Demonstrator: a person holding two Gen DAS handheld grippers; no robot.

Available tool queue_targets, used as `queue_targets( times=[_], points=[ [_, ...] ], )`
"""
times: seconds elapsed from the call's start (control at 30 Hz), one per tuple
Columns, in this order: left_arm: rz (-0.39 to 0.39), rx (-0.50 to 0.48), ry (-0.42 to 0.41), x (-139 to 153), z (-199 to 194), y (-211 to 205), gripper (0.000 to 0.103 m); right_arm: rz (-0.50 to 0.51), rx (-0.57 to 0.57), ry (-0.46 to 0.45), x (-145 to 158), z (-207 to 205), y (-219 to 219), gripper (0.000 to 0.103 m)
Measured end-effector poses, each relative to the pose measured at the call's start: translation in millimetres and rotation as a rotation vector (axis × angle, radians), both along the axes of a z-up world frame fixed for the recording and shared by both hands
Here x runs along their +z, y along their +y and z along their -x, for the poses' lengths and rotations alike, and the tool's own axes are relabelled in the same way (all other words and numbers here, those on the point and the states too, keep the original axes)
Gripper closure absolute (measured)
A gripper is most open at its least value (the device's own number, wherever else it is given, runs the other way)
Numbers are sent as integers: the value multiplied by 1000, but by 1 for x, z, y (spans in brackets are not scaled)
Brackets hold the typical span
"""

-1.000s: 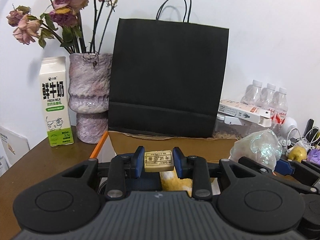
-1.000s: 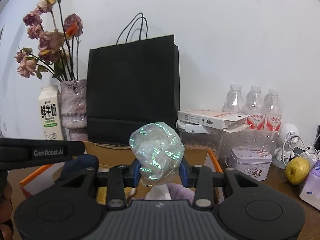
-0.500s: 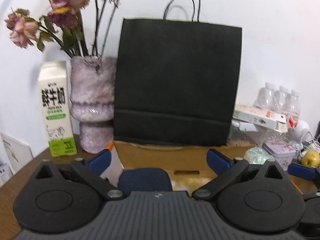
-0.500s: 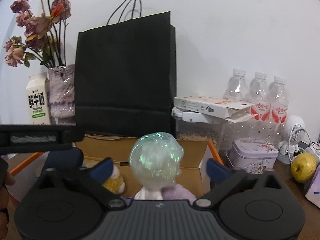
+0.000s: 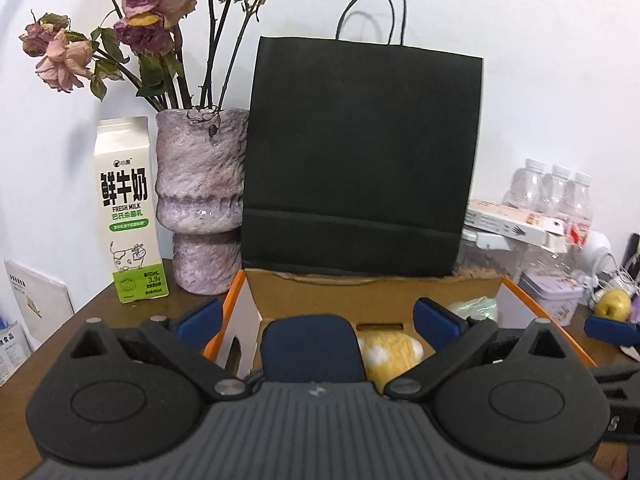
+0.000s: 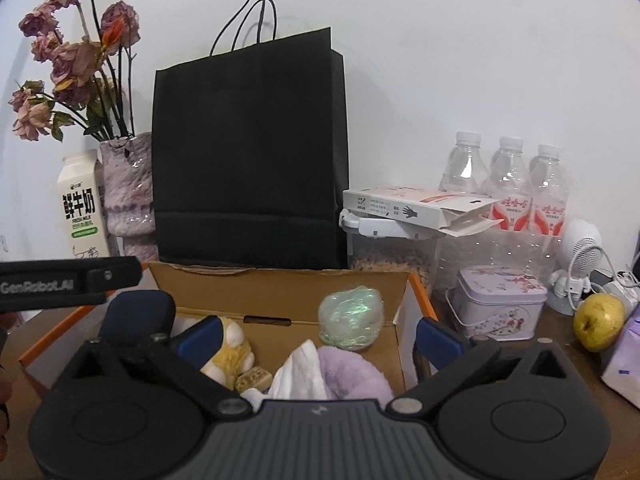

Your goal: Organize objects

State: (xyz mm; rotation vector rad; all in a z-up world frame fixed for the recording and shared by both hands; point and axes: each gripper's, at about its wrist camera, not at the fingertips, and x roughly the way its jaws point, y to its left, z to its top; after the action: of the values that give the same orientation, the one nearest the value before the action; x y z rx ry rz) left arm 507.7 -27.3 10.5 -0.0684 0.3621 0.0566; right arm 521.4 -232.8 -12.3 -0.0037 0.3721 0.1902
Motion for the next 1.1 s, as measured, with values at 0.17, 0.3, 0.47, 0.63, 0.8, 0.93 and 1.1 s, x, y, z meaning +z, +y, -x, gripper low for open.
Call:
queue_targets(
  times=[0.17, 0.3, 0.47, 0.63, 0.8, 0.93, 1.1],
  points=[
    [-12, -40, 2, 8, 39, 1, 0, 5, 10, -6, 11, 36, -5, 0],
    [-5, -67, 16, 14, 78, 6, 0, 5, 25, 6, 21, 75, -6, 0],
    [2, -75, 46, 21, 129, 11, 0, 2, 43, 41, 30, 127, -7, 0],
    [4, -92, 91, 23, 182, 15, 0, 5, 51, 82, 34, 178, -8, 0],
    [-9, -81, 116, 20, 231, 19, 0, 12, 51, 99, 33, 226, -8, 0],
    [-16, -69, 134, 16, 259, 20, 0, 12, 54, 99, 32, 255, -8, 0],
    [-15, -69, 137, 15, 284, 19, 0, 11, 54, 90, 35, 280, -9, 0]
  ],
)
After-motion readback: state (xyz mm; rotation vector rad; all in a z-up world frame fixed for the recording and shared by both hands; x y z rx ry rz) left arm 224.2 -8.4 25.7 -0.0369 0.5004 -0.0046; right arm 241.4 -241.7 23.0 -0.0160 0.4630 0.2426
